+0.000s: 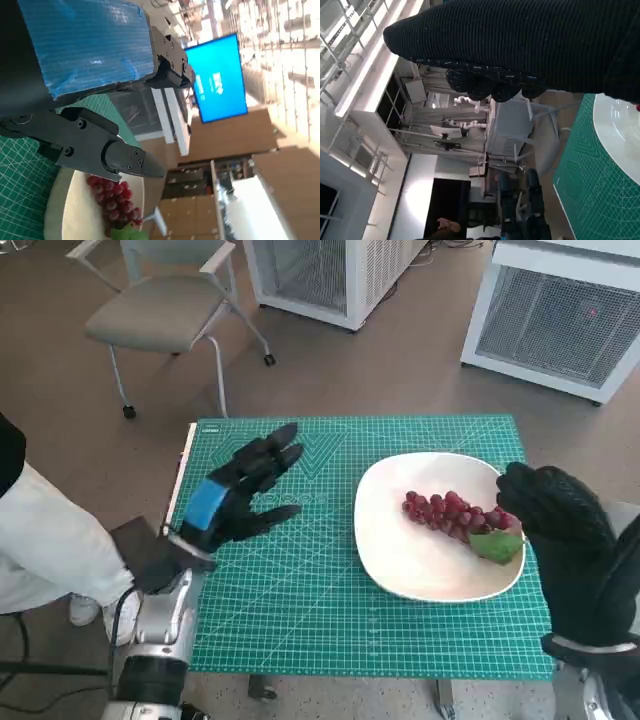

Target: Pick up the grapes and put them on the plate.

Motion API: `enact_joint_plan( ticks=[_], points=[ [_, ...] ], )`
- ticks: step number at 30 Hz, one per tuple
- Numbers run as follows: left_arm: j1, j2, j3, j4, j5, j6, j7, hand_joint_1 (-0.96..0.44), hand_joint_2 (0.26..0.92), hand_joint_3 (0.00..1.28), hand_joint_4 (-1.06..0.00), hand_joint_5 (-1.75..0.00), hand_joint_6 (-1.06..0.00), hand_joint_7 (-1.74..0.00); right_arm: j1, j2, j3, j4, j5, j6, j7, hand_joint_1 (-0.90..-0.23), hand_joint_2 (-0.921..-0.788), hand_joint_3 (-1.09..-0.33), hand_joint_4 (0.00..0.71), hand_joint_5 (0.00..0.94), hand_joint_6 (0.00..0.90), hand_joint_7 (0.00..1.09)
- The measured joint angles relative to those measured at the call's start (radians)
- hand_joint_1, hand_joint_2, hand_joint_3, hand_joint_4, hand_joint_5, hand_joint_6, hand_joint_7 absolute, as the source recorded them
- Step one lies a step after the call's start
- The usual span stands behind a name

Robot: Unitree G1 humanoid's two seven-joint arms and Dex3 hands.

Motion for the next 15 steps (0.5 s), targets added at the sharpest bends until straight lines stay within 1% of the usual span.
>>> enact_joint_plan(
  ticks=[7,15],
  points=[
    [0.032,0.001,0.01,-0.061,-0.016,0.026,0.008,-0.35,0.921,0.08,-0.38,-0.01,-0.39,0.0,0.0,-0.001,0.0,-0.001,0.012,0.015,0.0,-0.359,-0.921,-0.615,0.444,0.757,0.239,0.96],
    [0.072,0.0,0.009,-0.122,-0.02,0.047,0.013,-0.35,0.921,0.09,-0.39,-0.01,-0.39,0.0,-0.002,-0.001,0.0,-0.001,0.014,0.026,0.0,-0.36,-0.921,-0.616,0.443,0.757,0.238,0.96]
  ],
)
